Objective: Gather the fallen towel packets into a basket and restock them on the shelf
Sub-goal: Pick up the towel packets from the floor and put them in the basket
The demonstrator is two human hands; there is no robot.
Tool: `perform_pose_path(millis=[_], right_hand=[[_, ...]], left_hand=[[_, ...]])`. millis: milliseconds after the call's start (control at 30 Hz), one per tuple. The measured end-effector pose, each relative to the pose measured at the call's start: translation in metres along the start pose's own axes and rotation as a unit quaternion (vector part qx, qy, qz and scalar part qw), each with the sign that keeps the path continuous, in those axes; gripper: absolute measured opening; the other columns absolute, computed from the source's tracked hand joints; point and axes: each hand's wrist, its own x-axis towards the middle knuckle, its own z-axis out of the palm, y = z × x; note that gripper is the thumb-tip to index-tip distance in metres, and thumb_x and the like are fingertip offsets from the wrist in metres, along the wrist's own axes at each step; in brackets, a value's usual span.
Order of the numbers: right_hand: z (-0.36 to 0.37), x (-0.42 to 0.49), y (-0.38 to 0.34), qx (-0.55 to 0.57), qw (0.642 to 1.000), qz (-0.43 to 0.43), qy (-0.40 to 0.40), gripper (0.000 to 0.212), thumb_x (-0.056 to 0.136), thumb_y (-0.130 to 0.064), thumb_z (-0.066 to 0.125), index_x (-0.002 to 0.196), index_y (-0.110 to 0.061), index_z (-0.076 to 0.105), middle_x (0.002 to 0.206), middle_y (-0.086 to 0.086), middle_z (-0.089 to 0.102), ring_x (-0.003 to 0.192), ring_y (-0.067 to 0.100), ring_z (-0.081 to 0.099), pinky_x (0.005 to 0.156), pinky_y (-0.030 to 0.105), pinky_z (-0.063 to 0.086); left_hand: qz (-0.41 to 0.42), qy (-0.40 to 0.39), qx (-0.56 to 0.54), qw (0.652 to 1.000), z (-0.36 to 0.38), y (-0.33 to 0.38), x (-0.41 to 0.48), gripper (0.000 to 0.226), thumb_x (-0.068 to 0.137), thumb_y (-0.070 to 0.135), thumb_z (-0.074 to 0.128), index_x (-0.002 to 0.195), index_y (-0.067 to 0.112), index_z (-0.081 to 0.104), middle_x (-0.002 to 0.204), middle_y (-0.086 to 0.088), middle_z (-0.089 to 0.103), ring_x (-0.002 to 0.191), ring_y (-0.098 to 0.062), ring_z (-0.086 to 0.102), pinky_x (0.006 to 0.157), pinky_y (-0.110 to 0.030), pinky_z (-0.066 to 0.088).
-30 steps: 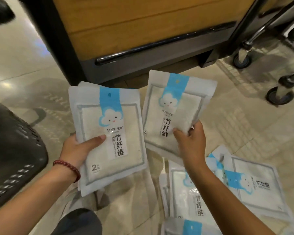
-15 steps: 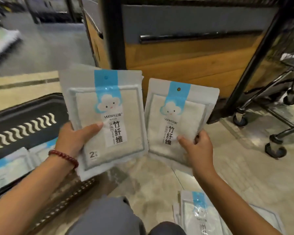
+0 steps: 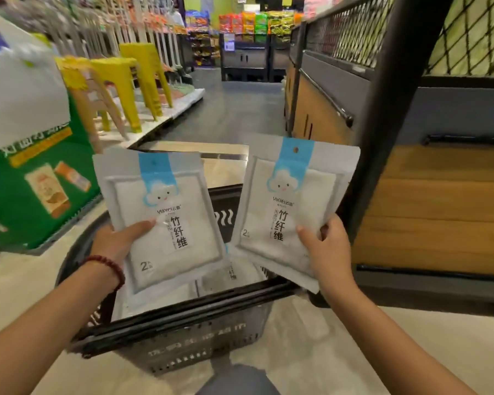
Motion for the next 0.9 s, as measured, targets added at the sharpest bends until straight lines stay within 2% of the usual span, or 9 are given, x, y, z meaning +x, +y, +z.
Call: perform_pose_path(millis=[100,333,400,500,600,700,767,833,900], right_hand=[[0.04,0.014,0.016,-0.026,0.998,0.03,-0.039,0.02,0.083,-0.016,0.065,0.099,-0.017,0.052,0.097,0.004,0.063,0.092,0.022,0.061,0.08,0.043,0.053],[0.098,0.041,0.046,-0.061,0.988,0.066,-0.125,0.028,0.082,-0.01,0.065,0.101,-0.026,0.051,0.096,-0.005,0.062,0.09,0.011,0.061,0.072,0.03,0.052],[0.107,0.05,0.051,-0.068,0.985,0.083,-0.137,0.029,0.082,-0.009,0.066,0.099,-0.027,0.051,0.097,-0.006,0.063,0.091,0.01,0.062,0.071,0.028,0.052],[0.116,0.059,0.059,-0.086,0.977,0.113,-0.161,0.028,0.081,-0.01,0.067,0.1,-0.023,0.051,0.099,-0.002,0.064,0.092,0.017,0.064,0.076,0.04,0.056],[0.124,0.061,0.064,-0.083,0.971,0.141,-0.175,0.03,0.08,-0.008,0.068,0.092,-0.028,0.049,0.1,0.001,0.065,0.091,0.02,0.065,0.08,0.046,0.056],[0.13,0.06,0.066,-0.064,0.966,0.179,-0.177,0.029,0.08,-0.005,0.068,0.093,-0.024,0.05,0.1,0.004,0.067,0.088,0.02,0.067,0.076,0.043,0.058],[0.136,0.058,0.066,-0.058,0.961,0.2,-0.185,0.029,0.08,-0.004,0.068,0.098,-0.021,0.053,0.099,0.002,0.068,0.086,0.019,0.067,0.071,0.038,0.058],[0.145,0.054,0.065,-0.05,0.953,0.218,-0.202,0.032,0.08,-0.004,0.068,0.106,-0.018,0.055,0.098,0.001,0.069,0.086,0.018,0.068,0.067,0.034,0.058],[0.161,0.049,0.062,-0.045,0.944,0.238,-0.224,0.033,0.081,-0.004,0.067,0.109,-0.016,0.055,0.099,0.002,0.069,0.085,0.018,0.068,0.063,0.03,0.056]], left_hand=[[-0.05,0.015,0.042,0.998,-0.019,-0.025,0.032,0.025,0.068,0.017,0.08,0.088,0.017,0.065,0.08,-0.002,0.069,0.071,-0.019,0.067,0.054,-0.029,0.05],[-0.195,0.008,0.139,0.971,-0.049,-0.086,0.09,0.027,0.069,0.015,0.081,0.09,0.012,0.065,0.073,-0.007,0.07,0.068,-0.025,0.067,0.05,-0.03,0.05],[-0.245,-0.009,0.171,0.954,-0.055,-0.103,0.101,0.029,0.068,0.014,0.082,0.091,0.01,0.064,0.08,-0.011,0.07,0.07,-0.027,0.066,0.052,-0.032,0.05],[-0.281,0.021,0.242,0.928,-0.062,-0.127,0.112,0.046,0.067,0.016,0.083,0.104,0.001,0.06,0.1,-0.019,0.066,0.085,-0.034,0.063,0.069,-0.039,0.052],[-0.226,0.04,0.447,0.865,-0.066,-0.141,0.115,0.059,0.071,0.03,0.081,0.113,-0.001,0.055,0.113,-0.02,0.061,0.101,-0.035,0.059,0.081,-0.037,0.048],[-0.16,-0.001,0.603,0.781,-0.061,-0.137,0.11,0.057,0.074,0.039,0.076,0.113,0.004,0.053,0.108,-0.012,0.063,0.093,-0.027,0.061,0.077,-0.032,0.051],[-0.122,-0.026,0.656,0.744,-0.059,-0.128,0.11,0.057,0.076,0.033,0.073,0.119,0.005,0.048,0.108,-0.01,0.061,0.094,-0.024,0.061,0.076,-0.031,0.052],[-0.056,-0.053,0.676,0.732,-0.06,-0.114,0.108,0.049,0.079,0.028,0.068,0.121,0.011,0.048,0.108,-0.007,0.061,0.092,-0.022,0.06,0.075,-0.029,0.051],[0.021,-0.053,0.657,0.752,-0.069,-0.096,0.102,0.036,0.08,0.027,0.064,0.114,0.02,0.054,0.106,-0.003,0.062,0.088,-0.019,0.058,0.074,-0.029,0.05]])
